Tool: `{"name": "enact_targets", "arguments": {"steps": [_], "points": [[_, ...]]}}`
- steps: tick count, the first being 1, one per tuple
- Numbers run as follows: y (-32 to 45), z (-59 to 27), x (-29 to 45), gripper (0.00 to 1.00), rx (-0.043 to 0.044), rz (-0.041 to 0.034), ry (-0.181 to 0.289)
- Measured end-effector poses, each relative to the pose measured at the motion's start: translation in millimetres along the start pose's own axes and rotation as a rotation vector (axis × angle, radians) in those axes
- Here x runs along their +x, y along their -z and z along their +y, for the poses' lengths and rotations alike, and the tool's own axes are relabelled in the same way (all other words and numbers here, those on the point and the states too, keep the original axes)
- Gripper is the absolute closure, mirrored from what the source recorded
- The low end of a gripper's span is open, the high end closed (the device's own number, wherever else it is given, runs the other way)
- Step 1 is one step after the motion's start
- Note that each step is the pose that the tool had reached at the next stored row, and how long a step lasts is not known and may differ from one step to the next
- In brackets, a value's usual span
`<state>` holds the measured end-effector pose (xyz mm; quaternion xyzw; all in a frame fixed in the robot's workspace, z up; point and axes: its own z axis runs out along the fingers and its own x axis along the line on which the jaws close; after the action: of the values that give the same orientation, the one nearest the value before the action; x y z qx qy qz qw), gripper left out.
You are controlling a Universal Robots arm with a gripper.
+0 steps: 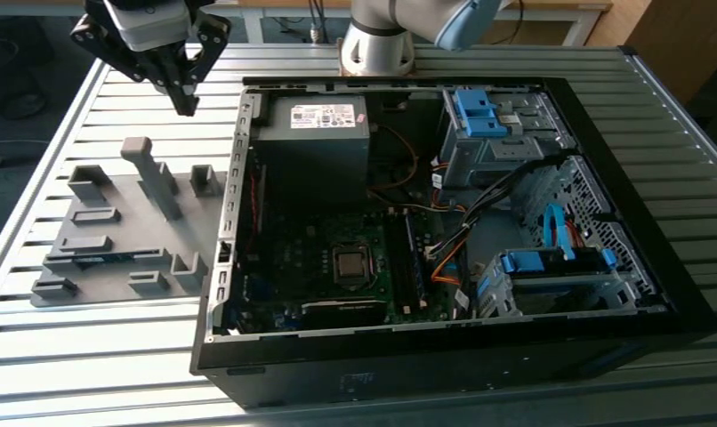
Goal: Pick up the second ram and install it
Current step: 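Reach for the second ram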
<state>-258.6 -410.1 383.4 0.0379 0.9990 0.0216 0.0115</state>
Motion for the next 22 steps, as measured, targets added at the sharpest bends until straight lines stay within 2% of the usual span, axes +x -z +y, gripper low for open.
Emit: {"name": "enact_targets", "arguments": {"steps": [11,16,22], "points": [[-0.9,-2.0,24.0,0.89,0.0003,0.0044,0.0],[-0.9,-5.4,29.2,0.89,0.0003,0.0044,0.0],[-0.9,-9.1,31.8,0.89,0.0004,0.0045,0.0]]}}
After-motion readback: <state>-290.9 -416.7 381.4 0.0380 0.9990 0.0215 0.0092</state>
